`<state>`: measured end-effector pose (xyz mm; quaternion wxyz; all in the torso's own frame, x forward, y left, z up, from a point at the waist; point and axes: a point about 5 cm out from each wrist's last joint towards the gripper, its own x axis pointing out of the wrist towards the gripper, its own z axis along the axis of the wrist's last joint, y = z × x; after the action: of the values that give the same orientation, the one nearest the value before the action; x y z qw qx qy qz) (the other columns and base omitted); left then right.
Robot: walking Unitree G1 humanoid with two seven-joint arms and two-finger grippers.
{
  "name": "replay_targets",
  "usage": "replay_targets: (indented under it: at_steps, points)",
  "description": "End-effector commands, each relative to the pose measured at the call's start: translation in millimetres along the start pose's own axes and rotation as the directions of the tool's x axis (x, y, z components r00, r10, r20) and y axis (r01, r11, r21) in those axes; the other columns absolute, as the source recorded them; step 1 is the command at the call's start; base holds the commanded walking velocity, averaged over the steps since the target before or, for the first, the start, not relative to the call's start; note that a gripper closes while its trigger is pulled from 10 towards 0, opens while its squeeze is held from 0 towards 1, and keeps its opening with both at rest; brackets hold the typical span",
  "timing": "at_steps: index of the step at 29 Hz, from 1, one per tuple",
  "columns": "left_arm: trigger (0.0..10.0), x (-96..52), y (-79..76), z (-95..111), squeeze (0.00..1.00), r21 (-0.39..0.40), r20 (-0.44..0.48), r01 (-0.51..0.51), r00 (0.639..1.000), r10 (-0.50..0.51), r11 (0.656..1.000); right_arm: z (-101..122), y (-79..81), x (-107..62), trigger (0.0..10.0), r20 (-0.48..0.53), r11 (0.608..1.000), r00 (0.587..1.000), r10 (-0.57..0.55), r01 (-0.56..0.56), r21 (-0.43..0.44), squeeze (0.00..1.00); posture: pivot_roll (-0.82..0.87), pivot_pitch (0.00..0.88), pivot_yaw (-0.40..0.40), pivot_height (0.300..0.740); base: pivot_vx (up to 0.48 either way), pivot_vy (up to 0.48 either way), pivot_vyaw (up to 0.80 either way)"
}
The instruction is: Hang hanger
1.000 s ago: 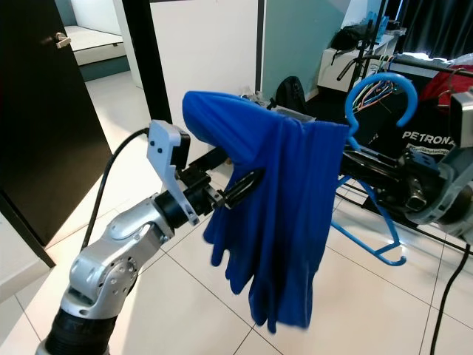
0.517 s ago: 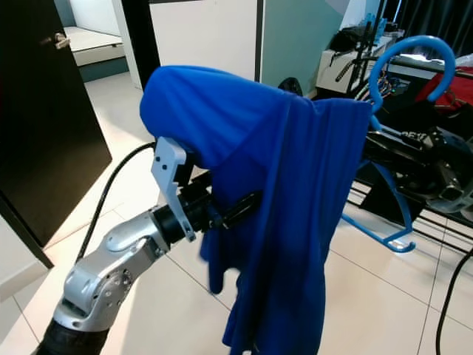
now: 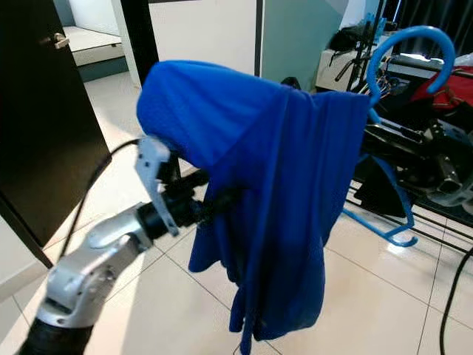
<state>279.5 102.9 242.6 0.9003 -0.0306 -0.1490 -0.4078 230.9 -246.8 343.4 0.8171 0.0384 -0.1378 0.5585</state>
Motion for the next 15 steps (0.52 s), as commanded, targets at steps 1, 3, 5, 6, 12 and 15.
replay_targets:
  at_steps: [1, 3, 5, 6, 12, 15]
  points:
    - [0.0, -0.4, 4.8, 2, 0.0, 0.006, 0.002, 0.002, 1.0, -0.002, 1.0, 6, 3.6, -1.4, 10.0, 0.006, 1.0, 1.0, 0.007, -0.007, -0.03, 0.0, -0.08, 0.0, -0.029, 0.74, 0.0, 0.0, 0.0]
    - [0.0, -3.1, 11.3, 5, 0.0, 0.024, 0.002, -0.012, 1.0, 0.012, 1.0, 6, 3.9, -2.7, 10.0, 0.002, 1.0, 1.0, 0.003, -0.003, -0.029, 0.0, -0.08, 0.0, -0.027, 0.74, 0.0, 0.0, 0.0]
    - [0.0, -7.8, 23.0, 12, 0.0, 0.052, 0.007, -0.039, 0.999, 0.039, 0.998, 6, 4.4, -4.8, 10.0, -0.005, 1.0, 1.0, -0.006, 0.006, -0.028, 0.0, -0.08, 0.0, -0.024, 0.74, 0.0, 0.0, 0.0]
    - [0.0, -7.8, 23.0, 12, 0.0, 0.052, 0.007, -0.039, 0.999, 0.039, 0.998, 6, 4.4, -4.8, 10.0, -0.005, 1.0, 1.0, -0.006, 0.006, -0.028, 0.0, -0.08, 0.0, -0.024, 0.74, 0.0, 0.0, 0.0]
    - [0.0, -10.0, 31.0, 20, 0.0, 0.089, 0.016, -0.05, 0.999, 0.048, 0.995, 3, 4.9, -12.0, 10.0, -0.051, 0.999, 0.998, -0.039, 0.038, -0.027, 0.0, -0.09, 0.0, -0.023, 0.74, 0.0, 0.0, 0.0]
    - [0.0, -10.4, 32.7, 22, 0.0, 0.097, 0.02, -0.052, 0.999, 0.05, 0.994, 1, 4.7, -14.6, 10.0, -0.069, 0.998, 0.996, -0.052, 0.051, -0.026, 0.0, -0.09, 0.0, -0.023, 0.74, 0.0, 0.0, 0.0]
